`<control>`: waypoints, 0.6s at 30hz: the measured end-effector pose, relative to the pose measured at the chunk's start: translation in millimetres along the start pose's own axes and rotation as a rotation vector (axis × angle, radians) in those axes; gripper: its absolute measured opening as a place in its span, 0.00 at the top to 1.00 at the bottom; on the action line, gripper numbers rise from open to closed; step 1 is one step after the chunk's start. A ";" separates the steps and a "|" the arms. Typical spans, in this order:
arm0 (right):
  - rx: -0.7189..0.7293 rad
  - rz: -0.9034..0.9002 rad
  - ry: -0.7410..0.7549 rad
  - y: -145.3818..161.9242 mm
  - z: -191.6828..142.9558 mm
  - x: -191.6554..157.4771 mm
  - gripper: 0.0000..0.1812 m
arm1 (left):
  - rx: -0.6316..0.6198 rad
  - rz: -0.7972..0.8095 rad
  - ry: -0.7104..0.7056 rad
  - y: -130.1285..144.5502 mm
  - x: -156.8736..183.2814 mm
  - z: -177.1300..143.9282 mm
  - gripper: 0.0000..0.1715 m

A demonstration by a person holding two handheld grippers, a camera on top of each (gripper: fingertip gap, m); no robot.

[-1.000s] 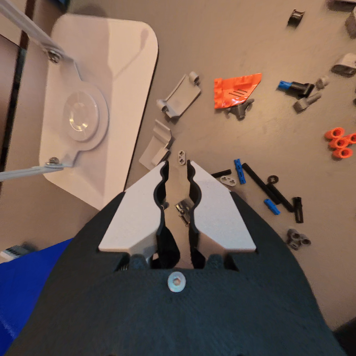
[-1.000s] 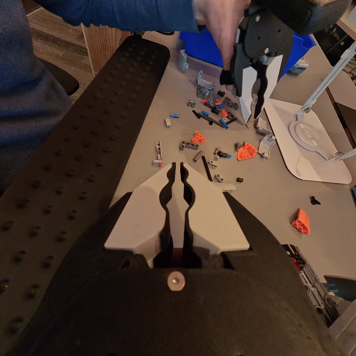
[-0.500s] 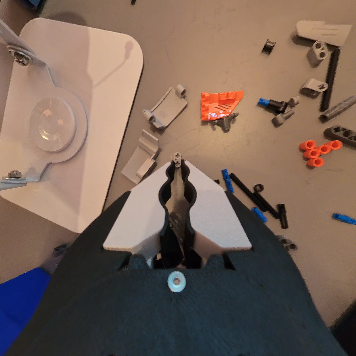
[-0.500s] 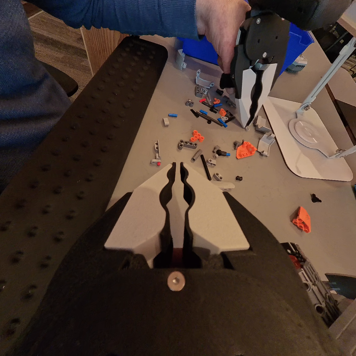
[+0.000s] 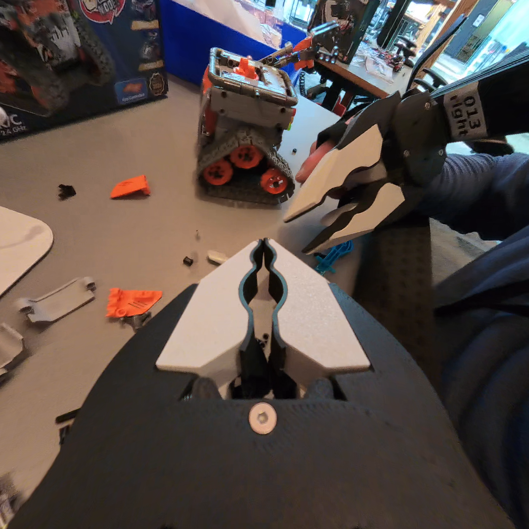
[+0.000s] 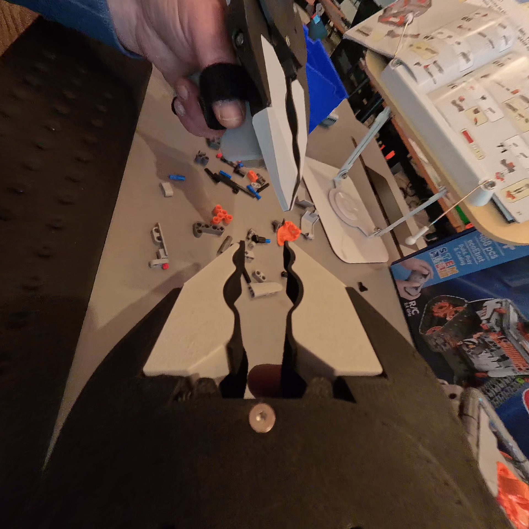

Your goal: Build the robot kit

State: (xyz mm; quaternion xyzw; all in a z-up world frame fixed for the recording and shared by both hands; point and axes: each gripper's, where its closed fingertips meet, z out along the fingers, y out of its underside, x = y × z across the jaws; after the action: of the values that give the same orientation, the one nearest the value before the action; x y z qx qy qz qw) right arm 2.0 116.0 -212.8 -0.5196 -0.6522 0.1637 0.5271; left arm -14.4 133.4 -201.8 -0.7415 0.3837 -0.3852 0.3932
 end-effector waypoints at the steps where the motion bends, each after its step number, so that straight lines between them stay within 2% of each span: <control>1: -0.012 0.011 -0.018 3.2 0.2 -2.2 0.87 | -0.018 0.024 -0.023 3.5 -0.9 2.8 1.00; 5: -0.053 0.071 -0.075 16.7 -14.0 0.8 0.90 | -0.139 0.178 -0.158 20.7 -21.8 6.6 1.00; 9: -0.074 0.105 -0.150 29.8 -39.9 -8.9 0.90 | -0.183 0.235 -0.158 14.1 -29.1 19.8 0.94; 12: -0.083 0.123 -0.167 37.7 -60.2 -16.3 0.90 | -0.256 0.286 -0.109 14.6 -25.6 46.6 0.89; 18: -0.056 0.196 -0.093 51.0 -85.5 -7.8 0.91 | -0.381 0.431 -0.101 19.2 -27.0 103.6 0.88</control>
State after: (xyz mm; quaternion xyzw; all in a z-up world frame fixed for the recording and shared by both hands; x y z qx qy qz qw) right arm 100.4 101.5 -222.2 -0.5874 -0.6264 0.2202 0.4628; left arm 59.9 179.1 -266.7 -0.7216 0.5777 -0.1766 0.3382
